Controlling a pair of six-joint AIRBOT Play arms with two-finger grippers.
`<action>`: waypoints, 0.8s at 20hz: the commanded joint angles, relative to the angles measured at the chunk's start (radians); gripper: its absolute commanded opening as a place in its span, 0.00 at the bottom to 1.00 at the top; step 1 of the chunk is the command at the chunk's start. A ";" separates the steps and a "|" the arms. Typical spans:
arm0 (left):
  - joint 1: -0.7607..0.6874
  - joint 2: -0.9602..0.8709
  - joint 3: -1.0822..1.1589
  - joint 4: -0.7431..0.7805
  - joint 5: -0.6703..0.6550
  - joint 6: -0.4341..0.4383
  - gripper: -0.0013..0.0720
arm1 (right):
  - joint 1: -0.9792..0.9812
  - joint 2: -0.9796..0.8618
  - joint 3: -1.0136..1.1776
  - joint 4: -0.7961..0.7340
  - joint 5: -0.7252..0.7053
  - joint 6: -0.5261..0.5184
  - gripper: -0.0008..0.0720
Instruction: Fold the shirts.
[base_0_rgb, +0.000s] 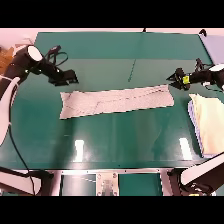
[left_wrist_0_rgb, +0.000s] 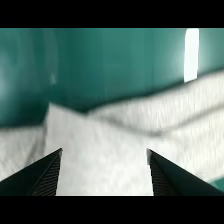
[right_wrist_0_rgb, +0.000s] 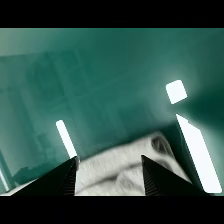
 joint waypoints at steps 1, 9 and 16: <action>0.048 -0.054 0.134 0.007 0.029 0.004 0.84 | -0.042 -0.098 0.200 -0.008 0.089 -0.019 0.69; 0.142 -0.054 0.222 -0.028 -0.206 -0.081 0.05 | -0.130 -0.209 0.196 -0.023 0.404 -0.261 0.69; 0.123 -0.055 0.222 -0.227 -0.188 -0.058 0.05 | -0.054 -0.297 0.191 -0.024 0.496 -0.379 0.66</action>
